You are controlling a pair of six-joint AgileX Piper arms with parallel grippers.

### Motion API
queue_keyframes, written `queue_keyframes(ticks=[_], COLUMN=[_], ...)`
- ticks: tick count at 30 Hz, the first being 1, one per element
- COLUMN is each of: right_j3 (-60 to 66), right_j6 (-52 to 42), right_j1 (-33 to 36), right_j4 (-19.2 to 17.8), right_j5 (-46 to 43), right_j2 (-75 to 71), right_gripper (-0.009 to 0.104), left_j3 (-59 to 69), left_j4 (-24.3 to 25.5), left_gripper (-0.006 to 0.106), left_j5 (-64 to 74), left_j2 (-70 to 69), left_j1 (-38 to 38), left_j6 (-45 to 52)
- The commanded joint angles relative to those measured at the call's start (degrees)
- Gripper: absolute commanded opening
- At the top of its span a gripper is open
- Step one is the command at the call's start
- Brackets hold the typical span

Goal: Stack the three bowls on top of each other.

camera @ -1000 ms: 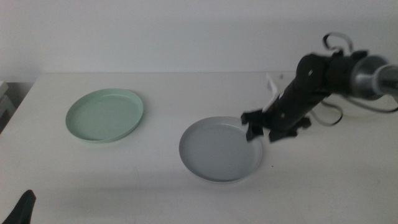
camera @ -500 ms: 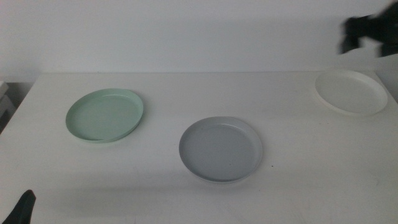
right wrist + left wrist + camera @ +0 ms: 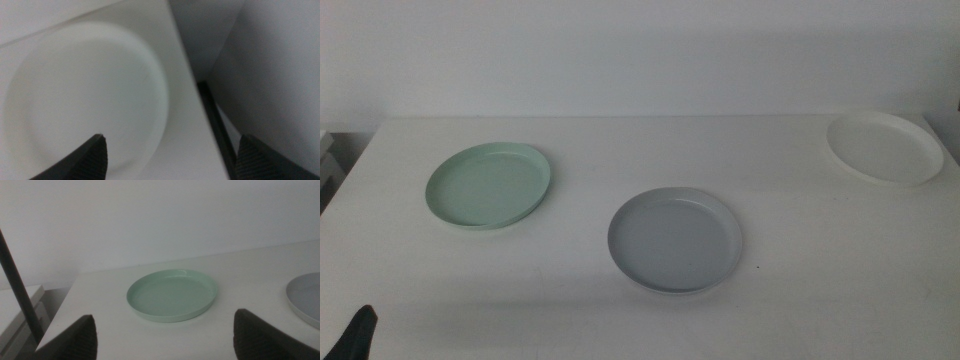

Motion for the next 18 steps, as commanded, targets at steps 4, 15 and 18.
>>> queue_keyframes(ticks=[4, 15, 18], right_j3=[-3.79, -4.08, -4.08], right_j6=[-0.43, -1.66, -3.4], right_j1=[-1.34, -1.24, -1.24], right_j4=[0.17, 0.6, 2.41], right_j5=[-9.96, -18.65, -19.6], right_j2=[1.53, 9.66, 11.1], right_gripper=[0.067, 0.063, 0.062], left_j3=[0.35, 0.35, 0.35], left_j4=[-0.24, -0.24, -0.24], left_gripper=[0.09, 0.09, 0.09], left_j5=[-4.02, -4.02, -4.02], left_j2=[-0.84, -0.84, -0.84], left_j1=[0.0, 0.0, 0.0], left_j6=[-0.52, -0.52, -0.52])
